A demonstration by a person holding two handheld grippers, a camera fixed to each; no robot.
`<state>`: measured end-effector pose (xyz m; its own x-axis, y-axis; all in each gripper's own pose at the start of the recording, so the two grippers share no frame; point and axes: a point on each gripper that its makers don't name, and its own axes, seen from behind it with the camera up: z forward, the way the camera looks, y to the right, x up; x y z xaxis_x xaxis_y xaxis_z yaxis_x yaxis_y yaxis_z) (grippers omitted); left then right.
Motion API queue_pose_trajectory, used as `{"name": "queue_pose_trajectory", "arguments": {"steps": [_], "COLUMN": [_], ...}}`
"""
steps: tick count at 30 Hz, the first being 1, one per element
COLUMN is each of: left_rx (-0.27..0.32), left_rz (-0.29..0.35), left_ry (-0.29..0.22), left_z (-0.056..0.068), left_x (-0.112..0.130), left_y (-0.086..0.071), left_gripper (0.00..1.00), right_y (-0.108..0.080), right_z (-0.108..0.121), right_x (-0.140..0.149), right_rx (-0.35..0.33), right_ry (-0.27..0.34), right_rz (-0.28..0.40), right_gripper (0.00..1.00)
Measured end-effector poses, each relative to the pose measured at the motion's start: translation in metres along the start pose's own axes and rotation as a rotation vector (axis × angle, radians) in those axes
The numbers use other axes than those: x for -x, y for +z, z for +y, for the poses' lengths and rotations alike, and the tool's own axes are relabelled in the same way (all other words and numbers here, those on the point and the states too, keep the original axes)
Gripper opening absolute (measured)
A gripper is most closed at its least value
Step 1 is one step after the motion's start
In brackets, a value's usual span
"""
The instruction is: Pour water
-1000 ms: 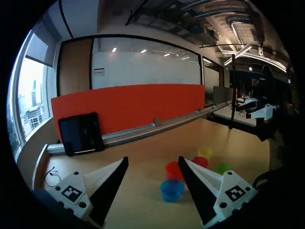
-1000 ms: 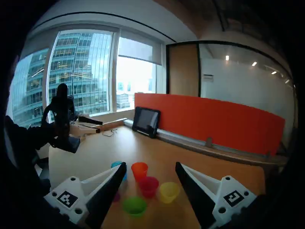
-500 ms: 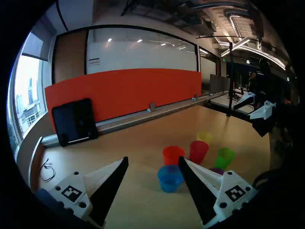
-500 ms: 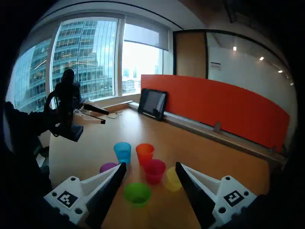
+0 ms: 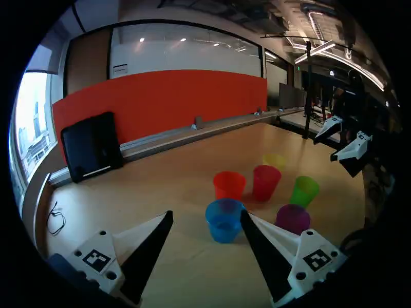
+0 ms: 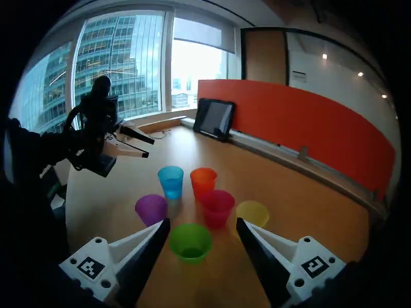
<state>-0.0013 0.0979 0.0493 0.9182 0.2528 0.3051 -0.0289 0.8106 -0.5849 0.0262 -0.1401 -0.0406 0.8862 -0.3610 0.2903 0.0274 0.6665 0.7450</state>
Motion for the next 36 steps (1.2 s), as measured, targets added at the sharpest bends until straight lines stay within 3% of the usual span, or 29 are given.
{"name": "queue_pose_trajectory", "arguments": {"steps": [15, 24, 36], "left_rx": [0.075, 0.091, 0.109], "left_rz": [-0.101, -0.133, -0.166], "left_ry": [0.016, 0.048, 0.053], "left_z": [0.020, 0.026, 0.033], "left_x": [0.039, 0.049, 0.062], "left_y": [0.021, 0.033, 0.049], "left_gripper": [0.97, 0.97, 0.97], "right_y": [0.019, 0.032, 0.045], "right_z": [-0.010, -0.018, -0.020], "right_x": [0.042, 0.061, 0.080], "right_rx": [-0.038, -0.062, -0.070], "right_ry": [0.002, -0.009, -0.008], "right_rz": [-0.088, -0.128, -0.170], "right_gripper": [1.00, 1.00, 1.00]}}
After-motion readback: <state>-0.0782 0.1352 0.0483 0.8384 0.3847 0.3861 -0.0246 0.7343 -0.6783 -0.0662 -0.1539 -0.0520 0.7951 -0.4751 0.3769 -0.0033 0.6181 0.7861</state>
